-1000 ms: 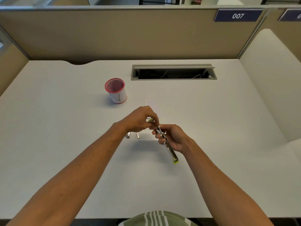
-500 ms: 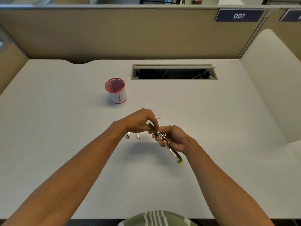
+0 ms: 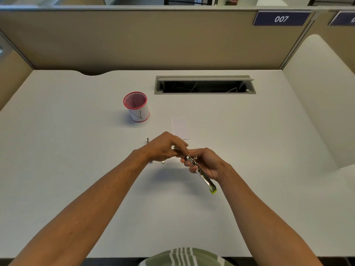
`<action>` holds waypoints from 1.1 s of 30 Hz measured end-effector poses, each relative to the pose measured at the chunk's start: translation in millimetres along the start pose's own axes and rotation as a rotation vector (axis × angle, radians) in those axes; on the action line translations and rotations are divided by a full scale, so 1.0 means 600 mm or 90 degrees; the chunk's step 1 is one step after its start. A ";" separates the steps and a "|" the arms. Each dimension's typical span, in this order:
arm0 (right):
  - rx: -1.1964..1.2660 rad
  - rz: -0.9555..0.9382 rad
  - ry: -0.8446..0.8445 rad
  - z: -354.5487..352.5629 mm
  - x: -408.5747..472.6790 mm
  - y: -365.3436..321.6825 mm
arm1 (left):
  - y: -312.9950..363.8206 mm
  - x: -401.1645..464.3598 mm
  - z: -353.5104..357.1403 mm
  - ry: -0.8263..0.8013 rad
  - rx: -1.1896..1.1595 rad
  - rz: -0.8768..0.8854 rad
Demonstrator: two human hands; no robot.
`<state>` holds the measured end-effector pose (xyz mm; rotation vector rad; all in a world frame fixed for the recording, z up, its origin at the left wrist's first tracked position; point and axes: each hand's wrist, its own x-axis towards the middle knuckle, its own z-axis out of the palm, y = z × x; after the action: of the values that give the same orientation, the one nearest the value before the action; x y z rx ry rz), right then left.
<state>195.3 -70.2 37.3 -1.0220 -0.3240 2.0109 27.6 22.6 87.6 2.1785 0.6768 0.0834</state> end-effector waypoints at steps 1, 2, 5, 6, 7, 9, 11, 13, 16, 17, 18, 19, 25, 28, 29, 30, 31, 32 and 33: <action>0.005 -0.004 0.002 -0.001 -0.001 0.001 | -0.003 -0.002 0.006 0.012 -0.002 0.004; 0.005 -0.007 0.005 -0.001 -0.001 0.001 | -0.005 -0.005 0.012 0.026 -0.001 0.013; 0.007 -0.011 0.011 -0.003 -0.001 0.003 | -0.014 -0.013 0.029 0.076 0.031 0.065; 0.010 -0.012 0.013 -0.004 -0.001 0.003 | -0.017 -0.015 0.034 0.093 0.051 0.073; 0.013 -0.013 0.015 -0.004 0.000 0.003 | -0.020 -0.016 0.038 0.107 0.073 0.075; 0.023 -0.020 0.022 -0.004 0.002 0.003 | -0.025 -0.019 0.045 0.134 0.110 0.075; 0.029 -0.034 0.032 -0.002 0.004 0.003 | -0.027 -0.024 0.052 0.167 0.129 0.088; 0.023 -0.042 0.046 0.001 0.005 0.003 | -0.029 -0.030 0.057 0.202 0.167 0.121; 0.020 -0.042 0.051 0.004 0.005 0.004 | -0.034 -0.035 0.061 0.229 0.257 0.155; 0.024 -0.037 0.051 0.005 0.005 0.005 | -0.035 -0.035 0.060 0.233 0.278 0.156; 0.030 -0.032 0.051 0.006 0.004 0.006 | -0.036 -0.035 0.059 0.240 0.299 0.155; 0.034 -0.028 0.052 0.007 0.004 0.006 | -0.038 -0.035 0.058 0.248 0.318 0.153; 0.016 -0.039 0.066 0.010 -0.001 0.005 | -0.055 -0.035 0.063 0.295 0.323 0.060; 0.015 -0.049 0.060 0.013 -0.004 0.006 | -0.052 -0.034 0.072 0.296 0.225 -0.009; 0.017 -0.055 0.061 0.015 -0.003 0.006 | -0.049 -0.033 0.076 0.307 0.157 -0.035; 0.021 -0.062 0.061 0.016 -0.003 0.007 | -0.043 -0.033 0.077 0.323 0.070 -0.069; 0.028 -0.072 0.062 0.017 -0.003 0.007 | -0.037 -0.032 0.077 0.337 -0.029 -0.103; 0.034 -0.084 0.062 0.017 -0.003 0.007 | -0.033 -0.032 0.078 0.334 -0.127 -0.130; 0.040 -0.098 0.060 0.018 -0.003 0.007 | -0.030 -0.032 0.080 0.310 -0.211 -0.147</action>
<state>185.3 -72.7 42.4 -1.0184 -0.2783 1.8185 16.7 -11.9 46.3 1.7554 1.0976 0.5774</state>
